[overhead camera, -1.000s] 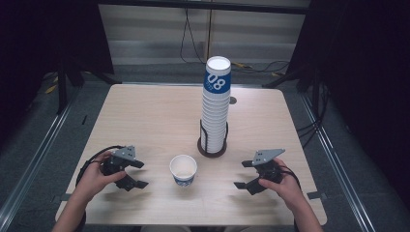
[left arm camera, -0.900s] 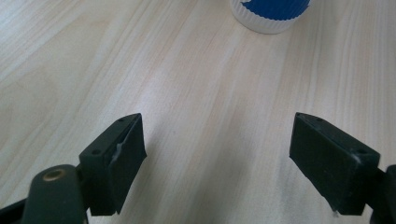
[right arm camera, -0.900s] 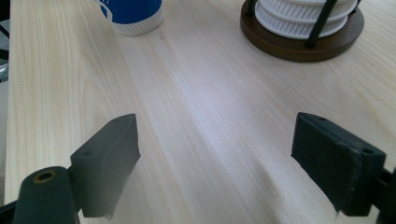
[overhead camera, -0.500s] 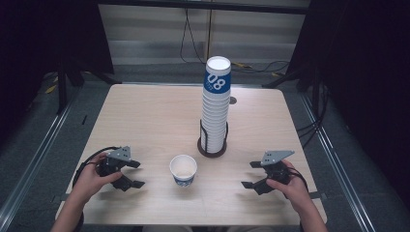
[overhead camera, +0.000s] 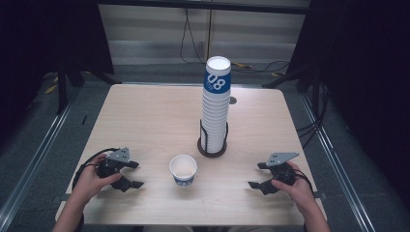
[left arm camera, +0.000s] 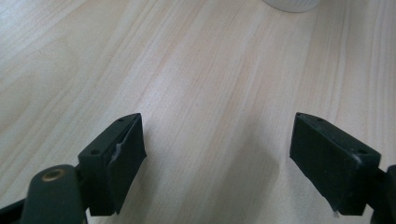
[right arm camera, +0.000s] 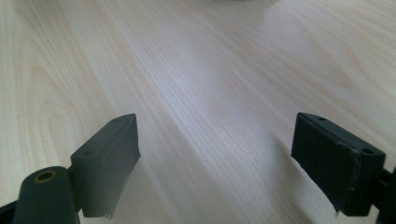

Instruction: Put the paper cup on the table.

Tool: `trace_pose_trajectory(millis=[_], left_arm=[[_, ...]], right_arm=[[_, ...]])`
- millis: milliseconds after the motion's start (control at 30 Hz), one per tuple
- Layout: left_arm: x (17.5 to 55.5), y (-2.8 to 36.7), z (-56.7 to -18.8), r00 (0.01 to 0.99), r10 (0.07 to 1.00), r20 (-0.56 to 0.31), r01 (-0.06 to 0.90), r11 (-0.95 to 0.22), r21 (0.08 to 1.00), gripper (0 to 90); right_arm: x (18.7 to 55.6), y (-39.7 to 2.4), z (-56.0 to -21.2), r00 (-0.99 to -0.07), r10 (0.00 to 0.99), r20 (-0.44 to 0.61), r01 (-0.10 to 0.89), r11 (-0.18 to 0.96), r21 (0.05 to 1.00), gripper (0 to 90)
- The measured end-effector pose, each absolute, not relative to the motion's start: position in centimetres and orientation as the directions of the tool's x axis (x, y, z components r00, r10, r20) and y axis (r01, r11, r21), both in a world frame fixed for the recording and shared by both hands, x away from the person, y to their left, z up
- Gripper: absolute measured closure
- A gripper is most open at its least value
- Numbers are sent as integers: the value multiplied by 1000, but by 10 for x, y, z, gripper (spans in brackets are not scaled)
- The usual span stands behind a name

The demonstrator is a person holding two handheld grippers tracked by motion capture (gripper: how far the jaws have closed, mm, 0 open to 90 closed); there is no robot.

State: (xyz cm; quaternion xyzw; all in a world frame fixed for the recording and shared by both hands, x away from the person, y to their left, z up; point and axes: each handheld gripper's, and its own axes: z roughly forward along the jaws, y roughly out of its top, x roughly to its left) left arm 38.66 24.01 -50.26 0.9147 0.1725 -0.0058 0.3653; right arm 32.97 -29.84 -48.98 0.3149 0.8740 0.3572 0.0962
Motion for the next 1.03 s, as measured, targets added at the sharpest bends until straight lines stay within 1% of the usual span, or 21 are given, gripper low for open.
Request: trace_pose_trajectory(millis=[133, 300, 400, 467, 633, 667, 800, 1033], left_arm=[[386, 241, -505, 951, 289, -108, 282, -674, 683, 166], [385, 242, -508, 954, 283, -94, 265, -663, 700, 153], [384, 243, -509, 956, 279, -93, 261, -658, 706, 153], [384, 245, -510, 960, 270, -70, 237, -658, 715, 153], [383, 245, -512, 960, 271, -68, 235, -649, 724, 153], [384, 245, -512, 964, 261, -55, 219, -656, 722, 153], [384, 247, -513, 962, 263, -68, 226, -636, 738, 153], [385, 248, -515, 965, 256, -61, 214, -625, 751, 150]], right_arm=[[330, -299, -493, -778, 626, 43, 482, 552, 681, 145], [331, -300, -495, -776, 631, 21, 480, 569, 668, 145], [331, -301, -496, -772, 635, 21, 480, 562, 673, 145], [331, -303, -497, -772, 636, 14, 472, 558, 682, 144], [331, -303, -499, -768, 640, 2, 467, 558, 686, 138], [331, -303, -499, -766, 643, 5, 466, 551, 692, 136], [331, -304, -500, -760, 650, 3, 466, 542, 700, 136], [331, -303, -501, -756, 655, 2, 463, 532, 709, 134]])
